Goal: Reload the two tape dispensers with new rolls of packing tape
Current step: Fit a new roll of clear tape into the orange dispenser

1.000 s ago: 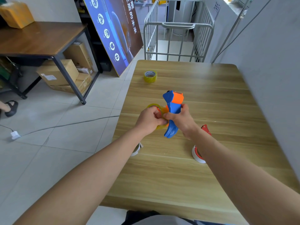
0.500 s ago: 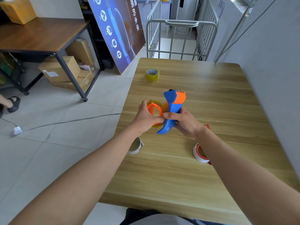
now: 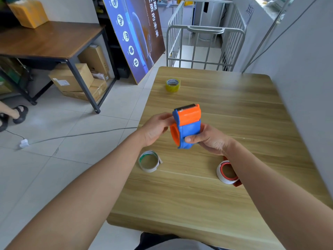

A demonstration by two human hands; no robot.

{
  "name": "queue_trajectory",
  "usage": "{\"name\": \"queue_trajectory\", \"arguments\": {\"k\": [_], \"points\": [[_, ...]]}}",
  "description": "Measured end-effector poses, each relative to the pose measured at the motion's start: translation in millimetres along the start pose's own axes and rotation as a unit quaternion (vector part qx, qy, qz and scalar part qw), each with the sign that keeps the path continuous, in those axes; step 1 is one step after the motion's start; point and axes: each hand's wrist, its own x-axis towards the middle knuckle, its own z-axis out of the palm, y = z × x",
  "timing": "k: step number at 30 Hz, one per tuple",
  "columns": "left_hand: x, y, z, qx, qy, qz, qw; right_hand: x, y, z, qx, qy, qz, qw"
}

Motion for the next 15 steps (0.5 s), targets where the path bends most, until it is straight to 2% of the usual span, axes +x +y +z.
{"name": "queue_trajectory", "arguments": {"k": [4,9,15], "points": [[-0.9,9.9,-2.5,0.114,0.034,0.059,0.991,1.1,3.5,5.8,-0.106,0.050,0.003,0.993],[-2.2,14.4,1.4,0.195,0.094,0.087,0.972,5.7,8.5,11.2,-0.152,0.104,-0.015,0.983],[-5.4,15.9,4.7,0.260,0.117,0.131,0.950,5.3,11.3,17.7,-0.196,0.134,-0.057,0.970]]}}
